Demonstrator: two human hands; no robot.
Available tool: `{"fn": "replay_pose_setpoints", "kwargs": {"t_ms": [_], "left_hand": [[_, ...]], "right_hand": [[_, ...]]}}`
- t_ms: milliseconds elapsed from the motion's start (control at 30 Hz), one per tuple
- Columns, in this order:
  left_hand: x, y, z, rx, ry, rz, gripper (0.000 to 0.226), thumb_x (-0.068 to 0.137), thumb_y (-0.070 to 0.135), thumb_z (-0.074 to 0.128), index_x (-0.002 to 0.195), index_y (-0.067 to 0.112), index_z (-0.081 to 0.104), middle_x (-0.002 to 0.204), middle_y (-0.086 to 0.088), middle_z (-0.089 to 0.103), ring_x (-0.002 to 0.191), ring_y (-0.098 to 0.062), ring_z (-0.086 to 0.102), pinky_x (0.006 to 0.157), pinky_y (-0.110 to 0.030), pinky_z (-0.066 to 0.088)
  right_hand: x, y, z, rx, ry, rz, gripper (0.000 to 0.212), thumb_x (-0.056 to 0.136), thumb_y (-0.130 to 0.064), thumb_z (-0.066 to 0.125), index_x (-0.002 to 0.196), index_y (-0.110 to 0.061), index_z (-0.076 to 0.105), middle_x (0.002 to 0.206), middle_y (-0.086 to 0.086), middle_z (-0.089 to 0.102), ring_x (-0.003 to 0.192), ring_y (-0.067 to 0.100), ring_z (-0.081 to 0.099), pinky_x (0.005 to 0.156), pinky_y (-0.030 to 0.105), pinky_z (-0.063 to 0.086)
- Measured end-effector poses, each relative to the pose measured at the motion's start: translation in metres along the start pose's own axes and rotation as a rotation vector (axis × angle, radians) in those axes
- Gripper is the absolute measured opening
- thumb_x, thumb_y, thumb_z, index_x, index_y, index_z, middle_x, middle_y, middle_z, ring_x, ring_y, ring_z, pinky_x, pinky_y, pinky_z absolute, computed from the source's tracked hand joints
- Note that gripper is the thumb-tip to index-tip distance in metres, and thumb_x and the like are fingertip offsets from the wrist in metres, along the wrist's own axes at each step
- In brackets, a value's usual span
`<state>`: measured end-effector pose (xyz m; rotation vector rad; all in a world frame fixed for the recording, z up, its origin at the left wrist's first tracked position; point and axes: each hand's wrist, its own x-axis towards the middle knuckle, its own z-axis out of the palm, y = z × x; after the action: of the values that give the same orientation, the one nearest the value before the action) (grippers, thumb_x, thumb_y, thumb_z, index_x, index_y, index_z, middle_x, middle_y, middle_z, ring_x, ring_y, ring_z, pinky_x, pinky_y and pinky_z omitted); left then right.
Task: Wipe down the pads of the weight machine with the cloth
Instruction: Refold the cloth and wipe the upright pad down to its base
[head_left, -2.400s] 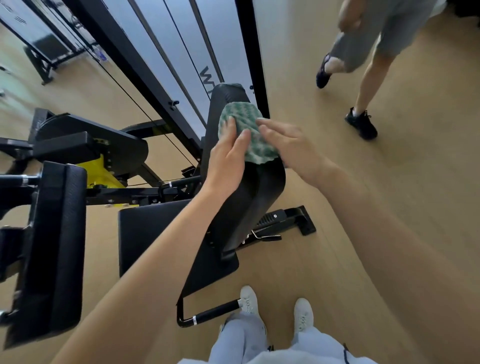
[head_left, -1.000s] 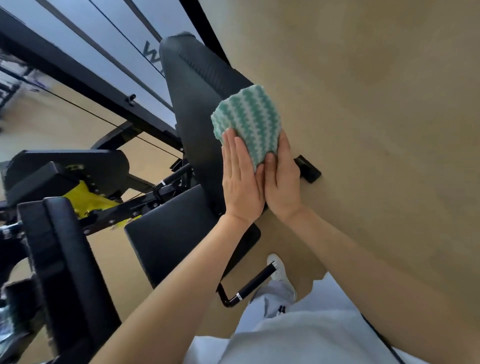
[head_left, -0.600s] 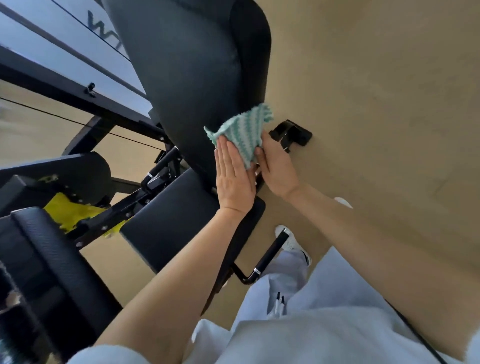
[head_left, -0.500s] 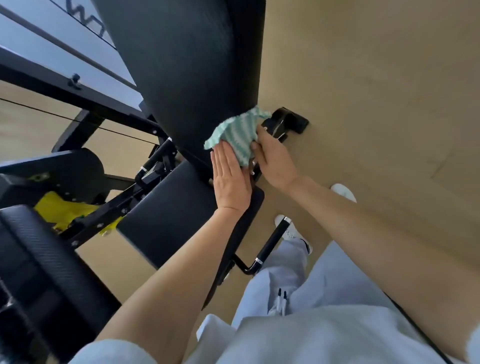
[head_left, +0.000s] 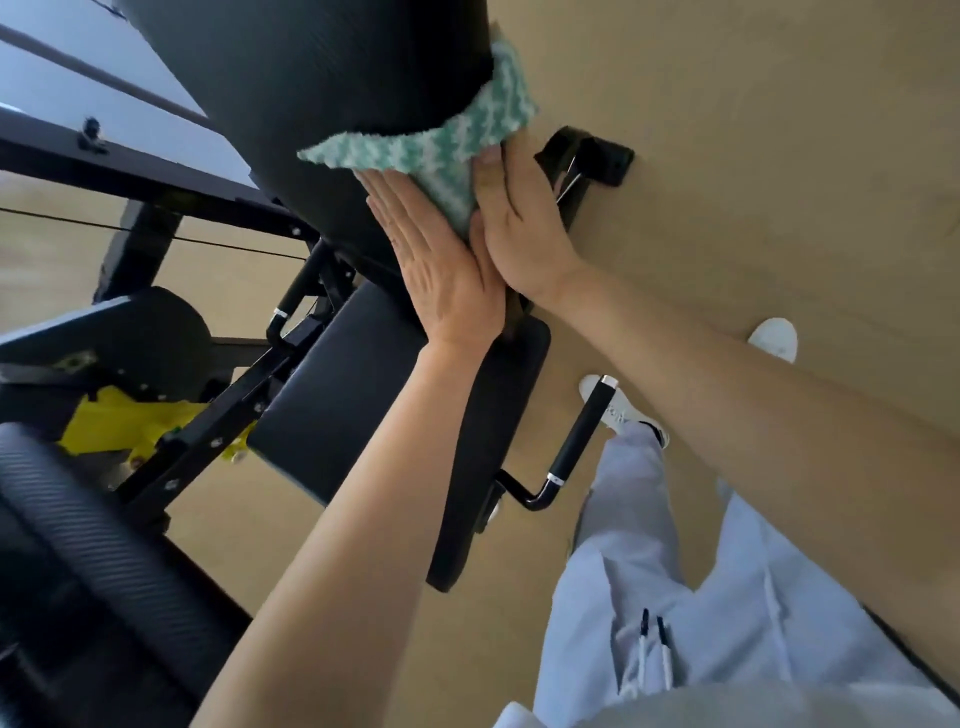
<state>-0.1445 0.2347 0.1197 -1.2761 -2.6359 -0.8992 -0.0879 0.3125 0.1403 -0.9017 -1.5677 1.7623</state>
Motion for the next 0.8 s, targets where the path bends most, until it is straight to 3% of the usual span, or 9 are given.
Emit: {"fn": "replay_pose_setpoints", "kwargs": {"t_ms": [133, 267, 367, 433, 500, 567, 633, 733, 800], "left_hand": [[-0.028, -0.022, 0.019, 0.073, -0.058, -0.069, 0.09, 0.098, 0.01, 0.065, 0.148, -0.018, -0.004, 0.155, -0.051, 0.007, 0.148, -0.062, 0.012, 0.122, -0.068, 0.016], [-0.076, -0.043, 0.033, 0.108, -0.303, -0.291, 0.108, 0.094, 0.019, 0.071, 0.152, 0.021, -0.02, 0.164, -0.036, -0.006, 0.155, -0.05, 0.011, 0.125, -0.057, 0.023], [-0.105, -0.043, 0.043, 0.012, -0.424, -0.523, 0.115, 0.091, 0.039, 0.06, 0.148, 0.037, -0.04, 0.172, -0.009, -0.007, 0.142, -0.032, 0.046, 0.105, -0.042, 0.052], [-0.124, -0.046, 0.047, 0.014, -0.512, -0.624, 0.103, 0.095, 0.033, 0.057, 0.158, 0.03, -0.024, 0.173, -0.001, 0.004, 0.123, -0.021, 0.058, 0.084, -0.032, 0.053], [-0.143, -0.055, 0.049, -0.024, -0.589, -0.685, 0.087, 0.098, 0.024, 0.055, 0.162, 0.031, -0.004, 0.164, 0.003, 0.031, 0.108, -0.015, 0.061, 0.074, -0.025, 0.049], [-0.152, -0.062, 0.048, -0.106, -0.585, -0.714, 0.073, 0.099, 0.014, 0.055, 0.161, 0.026, 0.017, 0.148, 0.002, 0.053, 0.109, -0.015, 0.063, 0.08, -0.019, 0.051], [-0.152, -0.069, 0.052, -0.17, -0.531, -0.801, 0.054, 0.099, 0.003, 0.056, 0.15, 0.015, 0.041, 0.131, 0.0, 0.063, 0.109, -0.014, 0.064, 0.085, -0.011, 0.049], [-0.146, -0.066, 0.056, -0.311, -0.492, -1.099, 0.019, 0.103, 0.01, 0.05, 0.118, 0.006, 0.061, 0.095, 0.002, 0.066, 0.084, -0.014, 0.062, 0.065, -0.021, 0.055], [-0.149, -0.073, 0.056, -0.22, -0.608, -1.034, 0.01, 0.098, 0.006, 0.051, 0.101, 0.006, 0.061, 0.086, -0.002, 0.062, 0.077, -0.018, 0.057, 0.065, -0.034, 0.05]], "right_hand": [[-0.01, 0.04, 0.013, 0.036, -0.093, 0.069, 0.06, 0.107, -0.041, 0.028, 0.145, 0.005, 0.037, 0.143, 0.018, 0.05, 0.137, 0.027, 0.048, 0.119, 0.043, 0.036], [-0.037, 0.088, 0.015, -0.024, -0.208, 0.225, 0.057, 0.106, -0.034, 0.031, 0.151, 0.001, 0.029, 0.154, 0.021, 0.037, 0.147, 0.032, 0.034, 0.124, 0.048, 0.024], [-0.056, 0.122, 0.016, -0.067, -0.256, 0.229, 0.056, 0.109, -0.026, 0.034, 0.159, -0.004, 0.018, 0.165, 0.015, 0.023, 0.155, 0.028, 0.018, 0.127, 0.045, 0.016], [-0.065, 0.142, 0.02, -0.137, -0.293, 0.228, 0.062, 0.107, -0.032, 0.039, 0.16, -0.011, 0.017, 0.167, 0.01, 0.021, 0.155, 0.025, 0.018, 0.127, 0.046, 0.018], [-0.073, 0.153, 0.024, -0.171, -0.322, 0.281, 0.067, 0.104, -0.037, 0.043, 0.162, -0.021, 0.012, 0.17, 0.003, 0.013, 0.154, 0.017, 0.02, 0.126, 0.034, 0.022], [-0.079, 0.155, 0.027, -0.127, -0.273, 0.323, 0.068, 0.106, -0.029, 0.046, 0.159, -0.031, 0.003, 0.171, -0.001, 0.006, 0.151, 0.005, 0.019, 0.116, 0.006, 0.022], [-0.085, 0.158, 0.03, -0.09, -0.231, 0.328, 0.071, 0.107, -0.021, 0.045, 0.16, -0.031, -0.001, 0.171, -0.004, 0.003, 0.15, 0.0, 0.015, 0.103, -0.006, 0.019], [-0.101, 0.181, 0.026, -0.176, -0.234, 0.479, 0.065, 0.104, -0.022, 0.042, 0.162, -0.03, 0.013, 0.168, -0.001, 0.024, 0.148, 0.019, 0.037, 0.111, 0.018, 0.037], [-0.112, 0.196, 0.019, -0.269, -0.309, 0.631, 0.048, 0.102, -0.023, 0.044, 0.15, -0.024, 0.043, 0.151, 0.009, 0.051, 0.132, 0.029, 0.055, 0.107, 0.04, 0.046]]}}
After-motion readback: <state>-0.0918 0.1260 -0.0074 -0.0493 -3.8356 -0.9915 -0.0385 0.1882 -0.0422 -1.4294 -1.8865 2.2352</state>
